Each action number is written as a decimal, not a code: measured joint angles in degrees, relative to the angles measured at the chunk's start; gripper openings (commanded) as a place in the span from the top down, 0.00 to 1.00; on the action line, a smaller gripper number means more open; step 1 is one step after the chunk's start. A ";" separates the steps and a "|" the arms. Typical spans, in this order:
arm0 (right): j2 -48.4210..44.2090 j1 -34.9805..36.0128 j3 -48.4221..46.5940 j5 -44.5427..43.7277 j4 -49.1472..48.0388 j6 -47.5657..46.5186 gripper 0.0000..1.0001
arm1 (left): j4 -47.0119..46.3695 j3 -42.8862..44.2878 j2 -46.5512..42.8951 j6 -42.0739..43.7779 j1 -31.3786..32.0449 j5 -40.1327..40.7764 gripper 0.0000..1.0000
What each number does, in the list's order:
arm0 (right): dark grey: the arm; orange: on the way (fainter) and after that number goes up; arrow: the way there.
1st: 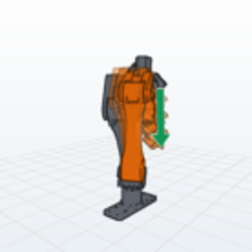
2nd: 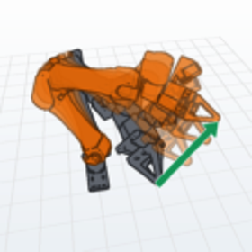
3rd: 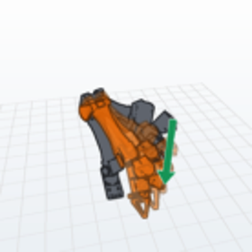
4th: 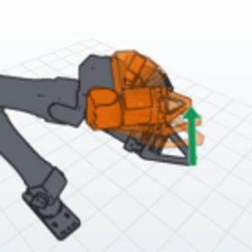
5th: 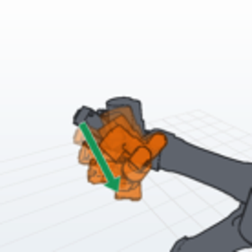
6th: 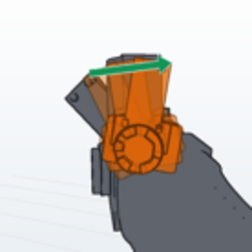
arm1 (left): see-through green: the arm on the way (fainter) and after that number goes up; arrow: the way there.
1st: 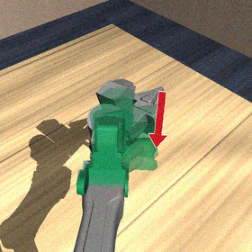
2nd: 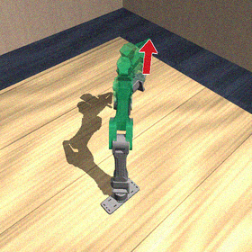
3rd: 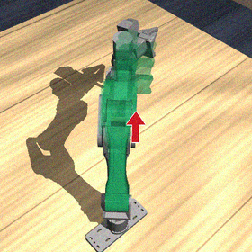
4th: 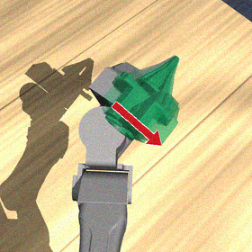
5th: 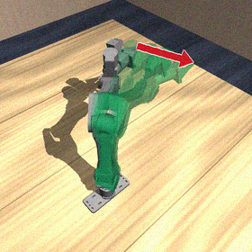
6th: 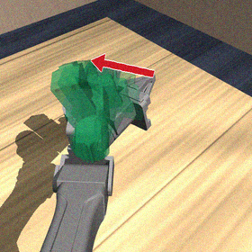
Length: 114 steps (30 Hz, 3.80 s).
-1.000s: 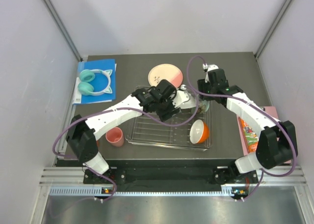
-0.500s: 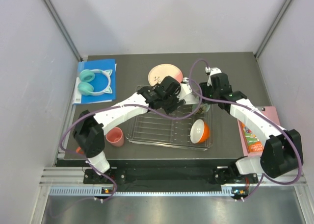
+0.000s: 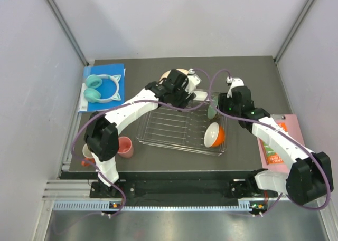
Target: Load the mixed dishes into the dish rack
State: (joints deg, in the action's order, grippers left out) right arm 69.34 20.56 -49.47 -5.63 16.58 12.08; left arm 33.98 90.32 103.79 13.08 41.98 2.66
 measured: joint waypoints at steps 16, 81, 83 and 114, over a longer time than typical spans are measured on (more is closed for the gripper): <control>0.48 4.33 2.71 -3.54 2.14 -0.04 0.46 | 0.20 2.86 3.98 -4.48 -4.74 -2.16 0.31; 8.00 20.33 -1.51 -35.34 -4.22 1.33 1.00 | 0.98 3.39 4.13 -5.60 -5.14 -4.81 0.34; 7.96 21.35 -1.51 -34.75 -2.62 2.91 1.00 | 0.98 3.39 4.13 -5.62 -5.14 -4.83 0.34; -0.59 14.93 -8.98 -36.54 -10.05 -4.00 0.35 | 7.58 14.53 10.38 -6.95 -1.86 -6.91 0.34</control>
State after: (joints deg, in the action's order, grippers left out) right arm 68.75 35.48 -58.46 -42.17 6.52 8.08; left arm 41.56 104.86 114.17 6.13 40.12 -4.25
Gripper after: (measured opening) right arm 0.646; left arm 0.665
